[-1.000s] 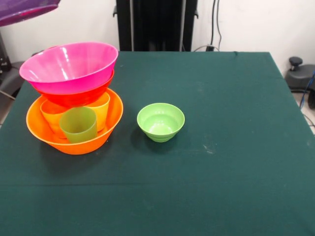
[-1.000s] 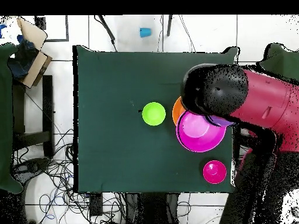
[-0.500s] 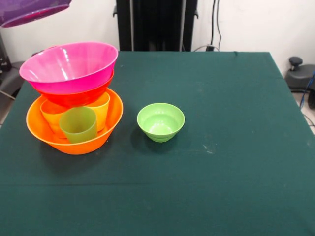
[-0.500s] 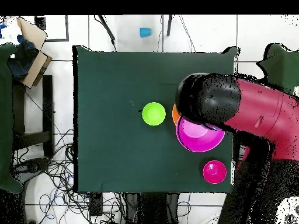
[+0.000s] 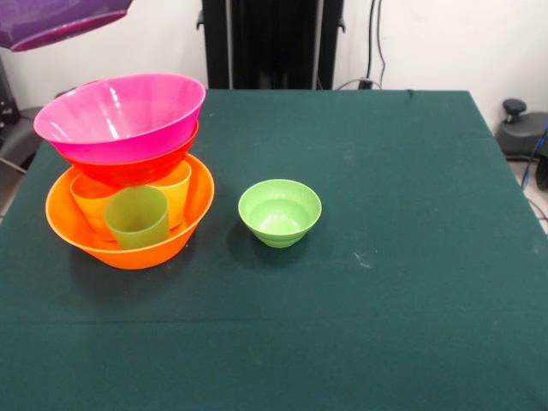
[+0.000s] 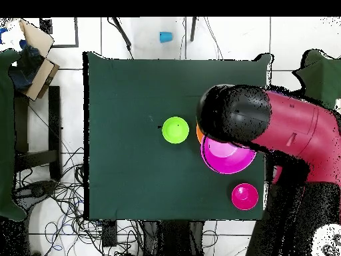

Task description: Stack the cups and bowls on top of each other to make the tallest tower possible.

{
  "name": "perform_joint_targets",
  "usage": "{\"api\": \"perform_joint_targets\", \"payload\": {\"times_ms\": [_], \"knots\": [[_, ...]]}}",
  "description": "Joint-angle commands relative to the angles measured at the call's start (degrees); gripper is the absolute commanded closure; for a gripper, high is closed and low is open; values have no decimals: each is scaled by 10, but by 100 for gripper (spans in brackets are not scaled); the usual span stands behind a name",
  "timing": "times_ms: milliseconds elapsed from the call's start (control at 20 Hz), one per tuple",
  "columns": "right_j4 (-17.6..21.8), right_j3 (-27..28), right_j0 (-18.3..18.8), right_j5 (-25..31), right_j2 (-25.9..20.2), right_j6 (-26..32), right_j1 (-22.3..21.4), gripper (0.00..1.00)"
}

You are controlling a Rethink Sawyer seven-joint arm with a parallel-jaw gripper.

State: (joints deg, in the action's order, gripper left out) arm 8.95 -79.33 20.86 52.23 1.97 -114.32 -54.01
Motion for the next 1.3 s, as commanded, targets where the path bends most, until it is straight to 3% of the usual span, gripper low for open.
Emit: {"api": "perform_joint_targets", "payload": {"times_ms": [50, 500, 700, 1000, 1300], "knots": [[3, -47, 0, -19, -74, 64, 32, 100], [-20, -81, 25, 9, -104, 114, -2, 100], [-30, -103, 36, -10, -121, 115, -7, 100], [7, -94, 14, -20, -103, 62, 4, 100], [64, -57, -20, 37, -65, 33, 11, 100]]}}
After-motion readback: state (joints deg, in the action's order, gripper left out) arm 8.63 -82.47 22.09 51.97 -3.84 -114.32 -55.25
